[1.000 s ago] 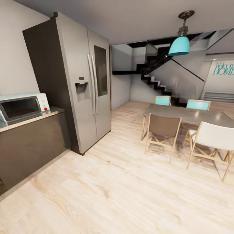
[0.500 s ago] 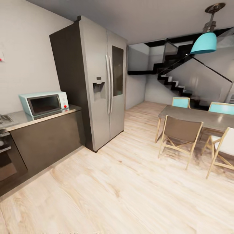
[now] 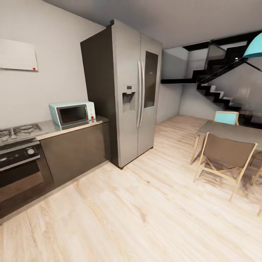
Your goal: In the kitchen, take the popcorn bag from the countertop, put it into the microwave, and heat it until the popcorn is cooked so the cooked popcorn ends up inside the bag.
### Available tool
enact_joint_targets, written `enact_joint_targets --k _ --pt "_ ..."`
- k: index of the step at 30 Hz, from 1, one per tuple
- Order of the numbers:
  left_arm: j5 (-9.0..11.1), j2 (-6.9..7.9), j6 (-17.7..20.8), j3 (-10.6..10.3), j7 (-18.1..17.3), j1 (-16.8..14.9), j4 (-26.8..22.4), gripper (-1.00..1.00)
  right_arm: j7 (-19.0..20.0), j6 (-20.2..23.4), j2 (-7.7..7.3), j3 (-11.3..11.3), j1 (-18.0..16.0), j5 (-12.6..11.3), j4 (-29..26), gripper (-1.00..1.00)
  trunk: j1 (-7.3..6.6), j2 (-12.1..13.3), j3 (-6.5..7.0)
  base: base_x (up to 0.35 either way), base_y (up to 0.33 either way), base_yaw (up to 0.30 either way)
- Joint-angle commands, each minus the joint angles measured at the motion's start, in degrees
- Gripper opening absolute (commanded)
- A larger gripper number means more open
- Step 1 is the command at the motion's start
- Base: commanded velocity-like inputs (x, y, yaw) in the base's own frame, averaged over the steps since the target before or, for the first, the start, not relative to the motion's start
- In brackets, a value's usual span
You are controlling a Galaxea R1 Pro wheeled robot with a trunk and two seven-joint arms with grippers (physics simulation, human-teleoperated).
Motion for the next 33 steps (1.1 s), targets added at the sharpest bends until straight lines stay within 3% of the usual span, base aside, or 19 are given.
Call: enact_joint_targets --k 1,2,5,6,9,25,33 --pt "0.77 -0.03 -0.04 0.06 -0.14 0.01 -0.01 1.00 -0.12 -0.27 0.00 0.03 0.00 -0.03 0.04 1.00 0.00 -0.02 -0.03 0.000 0.000 0.296" --pt "1.03 -0.08 -0.04 0.06 -0.04 0.01 0.02 1.00 -0.12 -0.27 0.02 0.03 0.00 -0.03 0.04 1.00 0.00 -0.02 -0.03 0.000 0.000 0.296" --pt "1.43 -0.40 -0.08 0.19 5.47 -0.01 0.07 1.00 -0.12 -0.27 0.08 0.03 0.00 -0.03 0.04 1.00 0.00 -0.02 -0.03 0.000 0.000 0.296" --pt "1.53 -0.57 -0.11 0.21 10.71 0.02 0.01 1.00 -0.12 -0.27 0.09 0.03 0.00 -0.03 0.04 1.00 0.00 -0.02 -0.03 0.000 0.000 0.296" --pt "1.46 -0.63 -0.13 0.23 13.75 0.01 -0.04 1.00 -0.12 -0.26 0.06 0.03 0.00 -0.03 0.04 1.00 0.00 -0.02 -0.03 0.000 0.000 0.296" --pt "1.44 -0.66 -0.22 0.16 14.22 0.01 -0.10 1.00 -0.12 -0.26 0.00 0.03 0.00 -0.03 0.04 1.00 0.00 -0.02 -0.03 0.000 0.000 0.296" --pt "1.41 -0.68 -0.15 0.15 14.22 0.01 -0.10 1.00 -0.08 -0.19 -0.57 0.11 0.00 -0.03 0.04 1.00 0.00 -0.02 -0.03 0.000 0.000 0.055"
